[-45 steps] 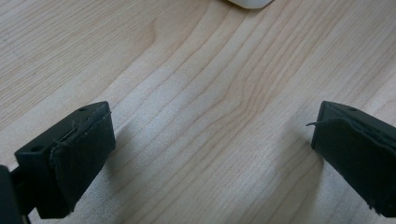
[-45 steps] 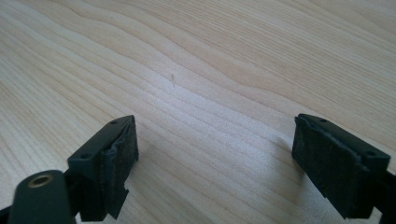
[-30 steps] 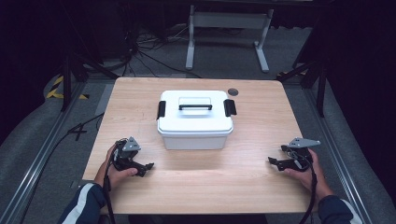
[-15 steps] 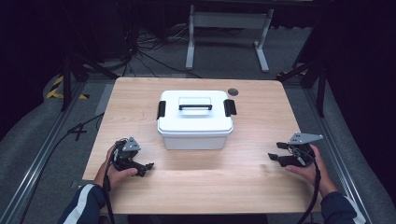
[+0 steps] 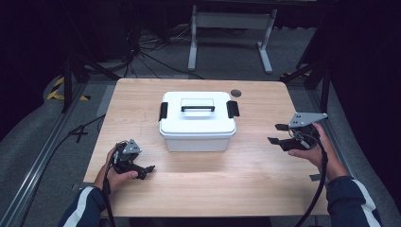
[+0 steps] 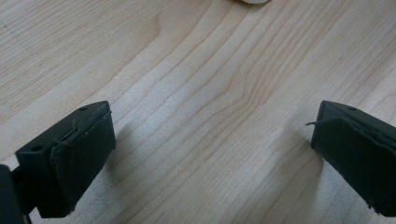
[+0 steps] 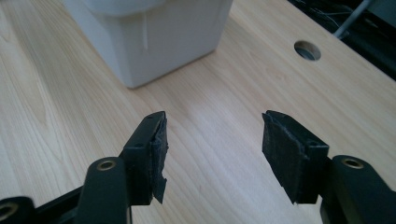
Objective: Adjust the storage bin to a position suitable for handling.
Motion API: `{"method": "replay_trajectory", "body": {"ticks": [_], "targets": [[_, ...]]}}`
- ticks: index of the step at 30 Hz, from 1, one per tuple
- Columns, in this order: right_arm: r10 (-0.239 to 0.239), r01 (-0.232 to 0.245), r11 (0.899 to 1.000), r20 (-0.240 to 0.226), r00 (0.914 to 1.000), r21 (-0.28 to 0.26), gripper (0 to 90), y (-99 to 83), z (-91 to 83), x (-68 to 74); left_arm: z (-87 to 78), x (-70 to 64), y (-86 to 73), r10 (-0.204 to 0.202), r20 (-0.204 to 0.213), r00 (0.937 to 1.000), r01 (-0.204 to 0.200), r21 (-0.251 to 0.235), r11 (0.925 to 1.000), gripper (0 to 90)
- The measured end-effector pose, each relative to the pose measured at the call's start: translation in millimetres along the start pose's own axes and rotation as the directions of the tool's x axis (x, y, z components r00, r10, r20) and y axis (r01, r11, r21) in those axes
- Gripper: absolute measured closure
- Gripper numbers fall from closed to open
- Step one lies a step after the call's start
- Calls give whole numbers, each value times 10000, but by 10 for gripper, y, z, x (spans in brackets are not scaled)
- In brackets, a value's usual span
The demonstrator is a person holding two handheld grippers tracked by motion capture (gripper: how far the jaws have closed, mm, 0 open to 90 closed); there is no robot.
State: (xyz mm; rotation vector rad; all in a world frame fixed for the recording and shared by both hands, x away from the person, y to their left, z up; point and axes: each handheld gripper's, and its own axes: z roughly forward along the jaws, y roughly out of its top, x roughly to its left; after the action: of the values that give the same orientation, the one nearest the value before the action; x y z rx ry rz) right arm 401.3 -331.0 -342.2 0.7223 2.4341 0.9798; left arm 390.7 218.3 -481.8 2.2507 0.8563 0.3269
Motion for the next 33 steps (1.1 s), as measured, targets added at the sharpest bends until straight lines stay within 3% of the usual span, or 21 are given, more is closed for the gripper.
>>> {"method": "replay_trajectory", "body": {"ticks": [10, 15, 17, 20, 21, 22, 23, 25, 28, 31, 33], "targets": [[-1066, 1071, 9940, -210, 9941, 206, 435, 541, -3, 33, 2, -5, -2, -88, 27, 10000, 88, -12, 10000, 2], [-1699, 1710, 9848, -350, 9848, 312, 446, 871, 5, 81, 1, -8, -3, -123, -9, 9999, 123, -19, 9999, 2], [-1764, 1777, 9835, -388, 9836, 330, 446, 916, 10, 88, 2, -4, -2, -66, -39, 10000, 66, -35, 10000, 2], [-2133, 2159, 9752, -527, 9756, 496, 448, 1118, 71, 137, 2, -6, -2, -87, -42, 10000, 87, -37, 10000, 2], [-2442, 2488, 9665, -722, 9670, 634, 451, 1240, 138, 175, 2, -5, -3, -71, -42, 10000, 71, -40, 10000, 2], [-2442, 2488, 9665, -722, 9670, 634, 451, 1240, 138, 175, 2, -6, -2, -89, -44, 10000, 88, -43, 10000, 2], [-2677, 2740, 9586, -830, 9599, 768, 457, 1357, 218, 210, 1, -8, -3, -124, -10, 9999, 124, -14, 9999, 2], [-2721, 2798, 9565, -938, 9577, 822, 457, 1409, 260, 228, 1, -8, -3, -117, -8, 9999, 117, -14, 9999, 2], [-3025, 3136, 9443, -1126, 9465, 999, 468, 1549, 413, 266, 3, -6, -2, -115, 11, 9999, 115, -25, 9999, 2], [-3125, 3259, 9385, -1211, 9422, 1140, 491, 1649, 527, 290, 2, -6, -2, -105, 0, 9999, 105, -23, 9999, 2], [-3317, 3467, 9300, -1275, 9347, 1223, 499, 1736, 601, 321, 2, -4, -2, -78, -29, 10000, 77, -36, 10000, 2]]}}
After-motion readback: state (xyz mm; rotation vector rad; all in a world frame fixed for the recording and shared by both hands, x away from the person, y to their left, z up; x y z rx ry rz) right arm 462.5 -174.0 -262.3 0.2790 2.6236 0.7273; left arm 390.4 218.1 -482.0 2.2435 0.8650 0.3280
